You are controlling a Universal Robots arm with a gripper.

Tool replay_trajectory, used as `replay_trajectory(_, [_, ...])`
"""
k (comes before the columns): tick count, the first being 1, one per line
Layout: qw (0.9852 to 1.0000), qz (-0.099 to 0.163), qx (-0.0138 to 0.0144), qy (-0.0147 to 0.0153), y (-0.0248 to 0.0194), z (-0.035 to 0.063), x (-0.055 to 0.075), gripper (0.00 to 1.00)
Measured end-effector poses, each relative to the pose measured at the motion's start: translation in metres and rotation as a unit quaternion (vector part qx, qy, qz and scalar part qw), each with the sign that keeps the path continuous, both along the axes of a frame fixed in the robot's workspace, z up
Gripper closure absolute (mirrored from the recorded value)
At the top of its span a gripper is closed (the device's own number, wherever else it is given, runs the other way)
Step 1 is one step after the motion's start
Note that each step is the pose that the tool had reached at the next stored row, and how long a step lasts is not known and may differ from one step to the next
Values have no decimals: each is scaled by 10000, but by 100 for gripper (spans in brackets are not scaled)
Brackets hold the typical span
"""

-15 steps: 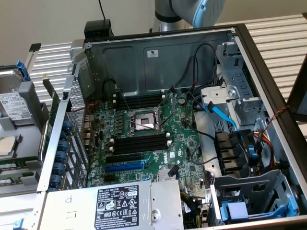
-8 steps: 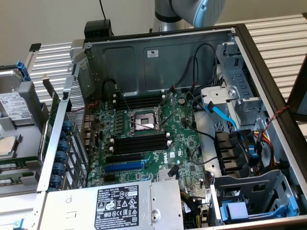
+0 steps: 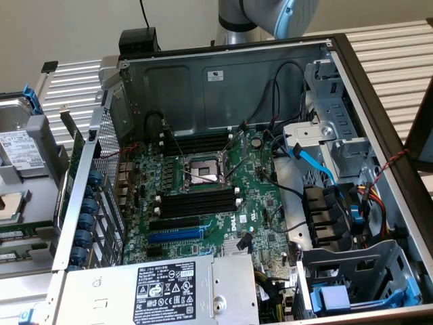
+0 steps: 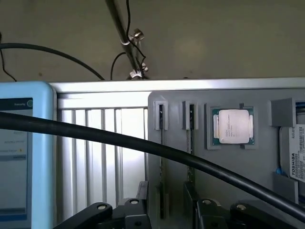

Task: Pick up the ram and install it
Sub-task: 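Pick up the ram and move it above insertion slot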

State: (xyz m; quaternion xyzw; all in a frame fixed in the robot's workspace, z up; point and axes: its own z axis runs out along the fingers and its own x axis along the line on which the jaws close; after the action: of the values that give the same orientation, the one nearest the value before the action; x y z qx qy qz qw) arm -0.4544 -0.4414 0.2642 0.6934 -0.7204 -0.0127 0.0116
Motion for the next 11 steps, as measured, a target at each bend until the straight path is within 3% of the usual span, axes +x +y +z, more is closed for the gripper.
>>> replay_trajectory(11, [10000, -1, 9, 0, -17, -200, 58, 58])
